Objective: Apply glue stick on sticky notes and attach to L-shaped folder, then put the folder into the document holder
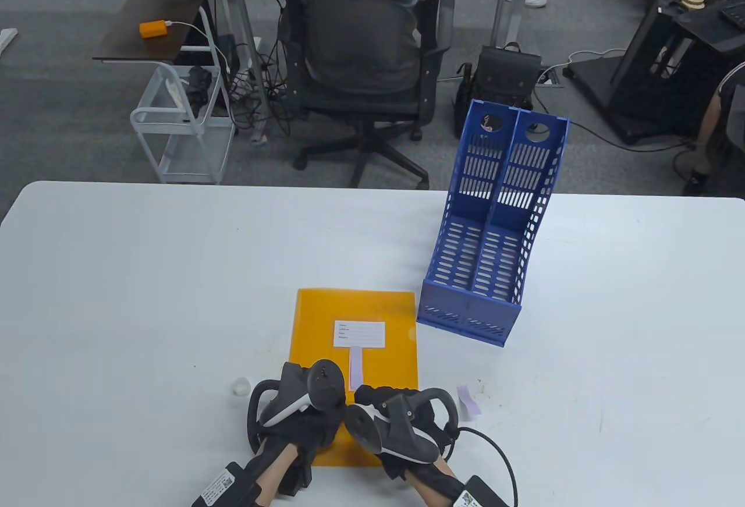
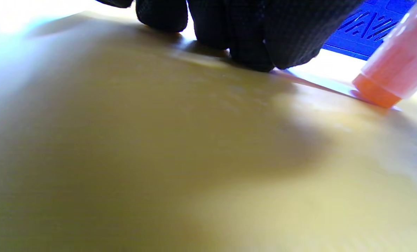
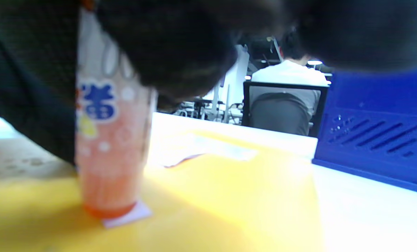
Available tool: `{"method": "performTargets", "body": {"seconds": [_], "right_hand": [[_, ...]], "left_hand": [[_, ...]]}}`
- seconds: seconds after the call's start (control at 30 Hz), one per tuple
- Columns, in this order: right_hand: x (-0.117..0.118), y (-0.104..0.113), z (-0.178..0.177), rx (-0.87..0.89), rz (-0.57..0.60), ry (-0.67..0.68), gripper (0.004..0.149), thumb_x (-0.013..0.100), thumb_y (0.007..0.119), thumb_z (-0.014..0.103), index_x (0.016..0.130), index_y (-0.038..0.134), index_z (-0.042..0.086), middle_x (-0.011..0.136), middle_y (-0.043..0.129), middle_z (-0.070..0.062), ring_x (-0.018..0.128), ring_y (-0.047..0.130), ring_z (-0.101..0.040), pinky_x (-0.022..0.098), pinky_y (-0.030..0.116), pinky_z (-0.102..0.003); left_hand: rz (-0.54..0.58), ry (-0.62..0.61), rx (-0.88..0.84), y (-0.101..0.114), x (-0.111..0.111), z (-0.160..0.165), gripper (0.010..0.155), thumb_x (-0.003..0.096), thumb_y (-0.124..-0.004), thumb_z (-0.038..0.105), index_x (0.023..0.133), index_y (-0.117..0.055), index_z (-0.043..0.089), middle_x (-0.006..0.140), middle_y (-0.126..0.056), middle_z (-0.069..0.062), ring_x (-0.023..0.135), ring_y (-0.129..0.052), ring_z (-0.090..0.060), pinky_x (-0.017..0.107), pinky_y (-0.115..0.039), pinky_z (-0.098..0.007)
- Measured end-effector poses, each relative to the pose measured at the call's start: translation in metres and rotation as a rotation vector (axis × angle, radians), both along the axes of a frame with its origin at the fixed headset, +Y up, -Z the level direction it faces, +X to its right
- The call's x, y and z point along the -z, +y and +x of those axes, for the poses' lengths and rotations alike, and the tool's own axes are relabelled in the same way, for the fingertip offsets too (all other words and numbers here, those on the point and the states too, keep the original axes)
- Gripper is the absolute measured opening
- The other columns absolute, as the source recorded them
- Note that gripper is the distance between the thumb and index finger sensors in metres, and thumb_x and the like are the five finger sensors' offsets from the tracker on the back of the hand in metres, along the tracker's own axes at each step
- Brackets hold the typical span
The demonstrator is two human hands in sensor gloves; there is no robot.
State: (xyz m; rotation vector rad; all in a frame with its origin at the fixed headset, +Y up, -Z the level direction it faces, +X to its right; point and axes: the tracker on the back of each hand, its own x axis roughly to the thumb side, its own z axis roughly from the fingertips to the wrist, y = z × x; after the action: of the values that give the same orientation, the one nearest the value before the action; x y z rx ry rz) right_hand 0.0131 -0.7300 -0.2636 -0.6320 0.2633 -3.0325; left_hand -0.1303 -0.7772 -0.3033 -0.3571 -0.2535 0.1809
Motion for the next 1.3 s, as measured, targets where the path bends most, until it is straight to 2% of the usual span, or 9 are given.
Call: {"method": "performTargets", "body": {"seconds": [0.17, 0.3, 0.43, 0.6, 0.73, 1.17, 1.3], "right_hand": [[0.002, 0.005, 0.01, -0.016, -0.036, -0.025, 0.049, 0.039, 0.092, 0.055, 0.065, 0.096, 0.013, 0.025, 0.099, -0.005, -0.001, 0.087, -0.01, 0.011, 0.089, -0.038], [-0.001, 0.014, 0.02, 0.094, 0.004, -0.022, 0.051, 0.04, 0.09, 0.055, 0.065, 0.095, 0.012, 0.025, 0.099, -0.005, -0.001, 0.087, -0.01, 0.011, 0.089, -0.038], [-0.002, 0.009, 0.016, 0.129, 0.031, -0.003, 0.052, 0.042, 0.086, 0.055, 0.068, 0.094, 0.011, 0.028, 0.099, -0.006, 0.002, 0.089, -0.011, 0.013, 0.089, -0.039], [0.005, -0.005, 0.005, 0.081, -0.01, -0.002, 0.053, 0.043, 0.084, 0.054, 0.071, 0.094, 0.01, 0.031, 0.099, -0.006, 0.004, 0.09, -0.012, 0.014, 0.089, -0.04], [0.006, -0.005, 0.007, 0.085, -0.033, -0.014, 0.052, 0.043, 0.086, 0.054, 0.07, 0.095, 0.011, 0.029, 0.099, -0.006, 0.002, 0.089, -0.011, 0.013, 0.089, -0.04], [0.011, 0.004, 0.024, 0.055, -0.148, -0.075, 0.05, 0.043, 0.087, 0.052, 0.066, 0.099, 0.009, 0.025, 0.1, -0.007, 0.0, 0.09, -0.013, 0.012, 0.089, -0.04], [0.01, 0.016, 0.042, 0.179, -0.169, -0.119, 0.059, 0.038, 0.091, 0.055, 0.071, 0.097, 0.006, 0.032, 0.103, -0.009, 0.006, 0.098, -0.014, 0.016, 0.093, -0.043]], "left_hand": [[-0.001, 0.001, 0.011, 0.0, -0.001, 0.002, 0.036, 0.0487, -0.081, 0.043, 0.078, -0.083, 0.023, 0.101, -0.067, -0.002, 0.101, -0.055, -0.035, 0.075, -0.045, -0.063], [0.003, 0.001, 0.02, 0.0, -0.001, 0.003, 0.036, 0.0487, -0.081, 0.043, 0.078, -0.083, 0.022, 0.1, -0.067, -0.002, 0.101, -0.055, -0.035, 0.075, -0.045, -0.063], [0.006, 0.0, 0.022, -0.001, -0.001, 0.003, 0.036, 0.0488, -0.081, 0.043, 0.079, -0.082, 0.022, 0.101, -0.066, -0.002, 0.101, -0.055, -0.035, 0.075, -0.045, -0.063], [0.006, 0.001, 0.022, -0.001, -0.001, 0.003, 0.036, 0.0488, -0.081, 0.043, 0.079, -0.082, 0.022, 0.101, -0.066, -0.002, 0.101, -0.055, -0.035, 0.075, -0.045, -0.063], [0.003, 0.001, 0.021, -0.001, -0.001, 0.002, 0.036, 0.0488, -0.081, 0.043, 0.079, -0.082, 0.022, 0.1, -0.066, -0.002, 0.101, -0.055, -0.035, 0.075, -0.045, -0.063], [-0.003, 0.004, 0.014, -0.002, -0.001, 0.001, 0.036, 0.0489, -0.08, 0.043, 0.079, -0.082, 0.023, 0.101, -0.065, -0.002, 0.101, -0.054, -0.034, 0.075, -0.045, -0.063], [-0.004, 0.005, 0.013, -0.002, -0.001, 0.001, 0.036, 0.049, -0.08, 0.043, 0.079, -0.081, 0.023, 0.101, -0.065, -0.002, 0.102, -0.054, -0.034, 0.075, -0.045, -0.063]]}}
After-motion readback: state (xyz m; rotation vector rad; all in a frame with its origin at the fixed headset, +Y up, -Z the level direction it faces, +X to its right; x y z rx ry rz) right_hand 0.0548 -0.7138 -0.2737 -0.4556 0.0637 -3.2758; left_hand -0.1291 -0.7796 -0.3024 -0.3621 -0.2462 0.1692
